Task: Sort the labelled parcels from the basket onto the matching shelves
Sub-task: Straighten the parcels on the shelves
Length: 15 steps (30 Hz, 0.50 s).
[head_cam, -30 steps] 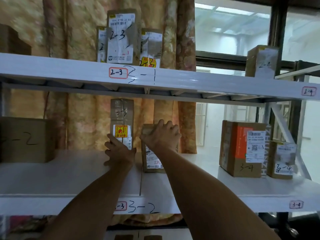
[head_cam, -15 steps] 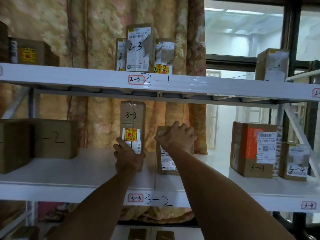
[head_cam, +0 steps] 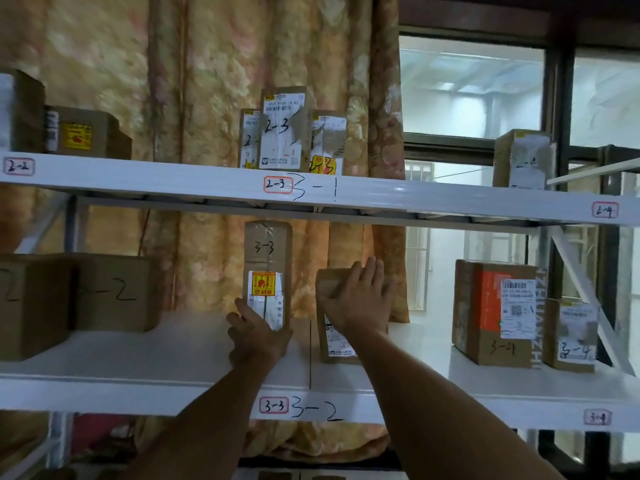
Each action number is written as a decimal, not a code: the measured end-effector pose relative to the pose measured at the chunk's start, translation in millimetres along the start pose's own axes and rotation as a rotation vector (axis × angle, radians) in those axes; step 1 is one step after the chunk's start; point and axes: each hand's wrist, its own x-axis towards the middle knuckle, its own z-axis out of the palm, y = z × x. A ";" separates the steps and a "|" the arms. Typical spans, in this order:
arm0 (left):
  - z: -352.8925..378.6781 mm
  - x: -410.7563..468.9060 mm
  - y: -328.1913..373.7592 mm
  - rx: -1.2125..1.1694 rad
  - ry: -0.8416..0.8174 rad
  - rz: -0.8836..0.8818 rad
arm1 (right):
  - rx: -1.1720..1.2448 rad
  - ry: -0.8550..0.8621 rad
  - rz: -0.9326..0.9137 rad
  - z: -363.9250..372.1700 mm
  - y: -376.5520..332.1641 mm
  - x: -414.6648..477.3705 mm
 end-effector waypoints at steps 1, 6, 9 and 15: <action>-6.1 -5.2 1.1 0.032 -0.014 -0.013 | -0.023 0.029 -0.040 -3.9 1.3 -4.0; -62.0 -39.0 13.2 0.209 -0.079 0.082 | 0.020 0.014 -0.265 -44.6 -13.5 -30.6; -108.1 -59.9 28.8 0.270 -0.008 0.259 | 0.131 0.077 -0.385 -77.8 -31.1 -44.5; -200.4 -71.9 98.7 0.226 0.270 0.576 | 0.404 0.281 -0.468 -153.8 -64.2 -44.6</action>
